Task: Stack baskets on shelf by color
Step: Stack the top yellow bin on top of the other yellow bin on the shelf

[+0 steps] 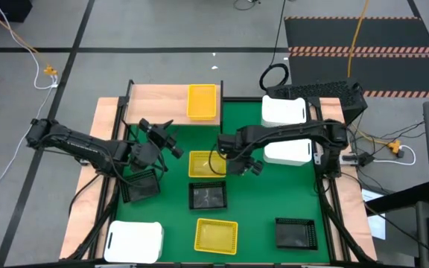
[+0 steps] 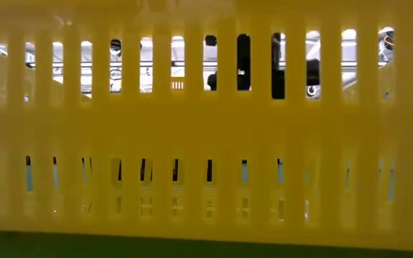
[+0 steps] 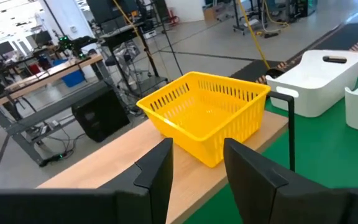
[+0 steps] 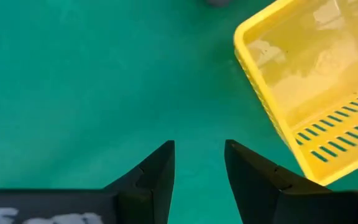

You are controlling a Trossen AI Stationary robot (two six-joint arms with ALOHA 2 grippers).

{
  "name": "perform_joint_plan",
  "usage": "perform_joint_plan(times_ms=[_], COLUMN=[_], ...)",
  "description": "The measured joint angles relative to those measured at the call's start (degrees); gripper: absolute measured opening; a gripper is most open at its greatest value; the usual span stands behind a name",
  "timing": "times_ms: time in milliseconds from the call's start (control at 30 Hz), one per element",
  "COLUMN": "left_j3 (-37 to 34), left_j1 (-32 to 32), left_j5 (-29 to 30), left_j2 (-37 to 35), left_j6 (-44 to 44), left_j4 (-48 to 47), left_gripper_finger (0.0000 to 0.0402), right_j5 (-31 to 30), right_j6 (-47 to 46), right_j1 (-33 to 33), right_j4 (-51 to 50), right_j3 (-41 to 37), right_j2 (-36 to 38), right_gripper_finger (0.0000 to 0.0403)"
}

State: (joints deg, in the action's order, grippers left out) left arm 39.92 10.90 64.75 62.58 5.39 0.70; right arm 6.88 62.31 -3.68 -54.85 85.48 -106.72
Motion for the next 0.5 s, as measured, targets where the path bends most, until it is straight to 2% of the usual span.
perform_joint_plan(times_ms=[200, 400, 500], left_j3=[0.00, 0.00, 0.00], left_j1=[0.00, 0.00, 0.00], left_j5=[0.02, -0.04, -0.18], left_j2=[0.00, -0.01, -0.01], left_j6=[-0.26, -0.27, -0.26], left_j4=[1.12, 0.87, 0.70], left_gripper_finger=[0.0145, 0.0145, 0.0145], right_j5=[-0.94, -0.99, -3.91], right_j6=[5.89, 11.78, 12.59], right_j1=[1.47, 1.87, 1.85], right_j4=[6.66, 14.79, 20.09], right_j3=[-3.76, -8.01, -10.25], right_j2=[4.10, 3.73, 3.48], right_gripper_finger=[0.0134, 0.0134, 0.0134])
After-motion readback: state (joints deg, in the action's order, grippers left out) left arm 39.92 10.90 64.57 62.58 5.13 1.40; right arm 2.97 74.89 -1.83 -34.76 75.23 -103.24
